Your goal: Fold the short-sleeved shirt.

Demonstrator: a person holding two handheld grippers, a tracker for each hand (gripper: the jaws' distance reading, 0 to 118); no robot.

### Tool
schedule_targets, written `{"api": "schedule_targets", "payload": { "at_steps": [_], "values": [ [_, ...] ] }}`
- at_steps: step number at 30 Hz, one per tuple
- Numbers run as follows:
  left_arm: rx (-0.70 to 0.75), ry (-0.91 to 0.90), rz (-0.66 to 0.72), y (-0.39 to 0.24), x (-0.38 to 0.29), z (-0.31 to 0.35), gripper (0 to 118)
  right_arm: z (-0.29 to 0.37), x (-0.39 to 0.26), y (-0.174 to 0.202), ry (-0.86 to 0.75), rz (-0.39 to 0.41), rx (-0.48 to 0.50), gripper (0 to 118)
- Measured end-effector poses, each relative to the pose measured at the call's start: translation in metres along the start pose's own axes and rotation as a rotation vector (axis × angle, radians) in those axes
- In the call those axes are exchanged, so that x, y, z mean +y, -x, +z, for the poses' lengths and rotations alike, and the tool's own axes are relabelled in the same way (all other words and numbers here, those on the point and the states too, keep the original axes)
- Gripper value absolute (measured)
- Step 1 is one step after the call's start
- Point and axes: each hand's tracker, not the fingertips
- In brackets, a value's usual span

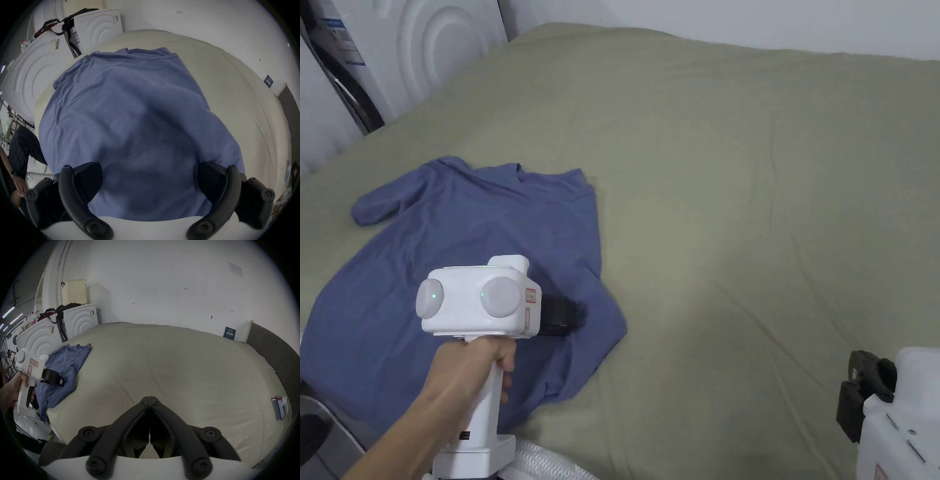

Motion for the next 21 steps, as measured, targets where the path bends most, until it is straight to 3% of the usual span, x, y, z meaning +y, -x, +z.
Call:
{"api": "schedule_targets", "payload": {
  "at_steps": [3, 5, 7, 8, 9, 11, 12, 18, 21],
  "values": [
    [-0.004, -0.002, -0.021, -0.004, 0.004, 0.004, 115, 0.0, -0.001, 0.001, 0.015, 0.001, 0.003, 0],
    [-0.027, -0.021, -0.034, 0.0, 0.004, 0.013, 102, 0.003, -0.001, 0.002, 0.013, 0.004, 0.008, 0],
    [0.001, -0.075, -0.027, 0.005, 0.007, 0.027, 53, 0.007, -0.001, 0.001, 0.011, 0.015, 0.013, 0],
    [0.037, -0.119, -0.002, 0.01, 0.007, 0.033, 3, 0.01, 0.0, 0.0, 0.01, 0.021, 0.011, 0],
    [0.057, -0.187, 0.04, 0.019, 0.009, 0.036, 3, 0.013, 0.001, -0.001, 0.008, 0.022, 0.009, 0],
    [-0.065, -0.06, 0.132, 0.026, 0.006, 0.043, 3, 0.023, 0.003, -0.006, -0.005, 0.015, 0.009, 0],
    [-0.055, -0.071, 0.146, 0.024, 0.003, 0.05, 3, 0.029, 0.005, -0.009, -0.015, 0.013, 0.007, 0],
    [-0.029, -0.111, 0.1, 0.002, 0.008, 0.09, 3, 0.066, 0.012, -0.04, -0.064, -0.003, -0.037, 0],
    [-0.101, -0.121, 0.125, -0.014, 0.017, 0.105, 3, 0.083, 0.009, -0.06, -0.082, -0.02, -0.068, 0]
  ]
}}
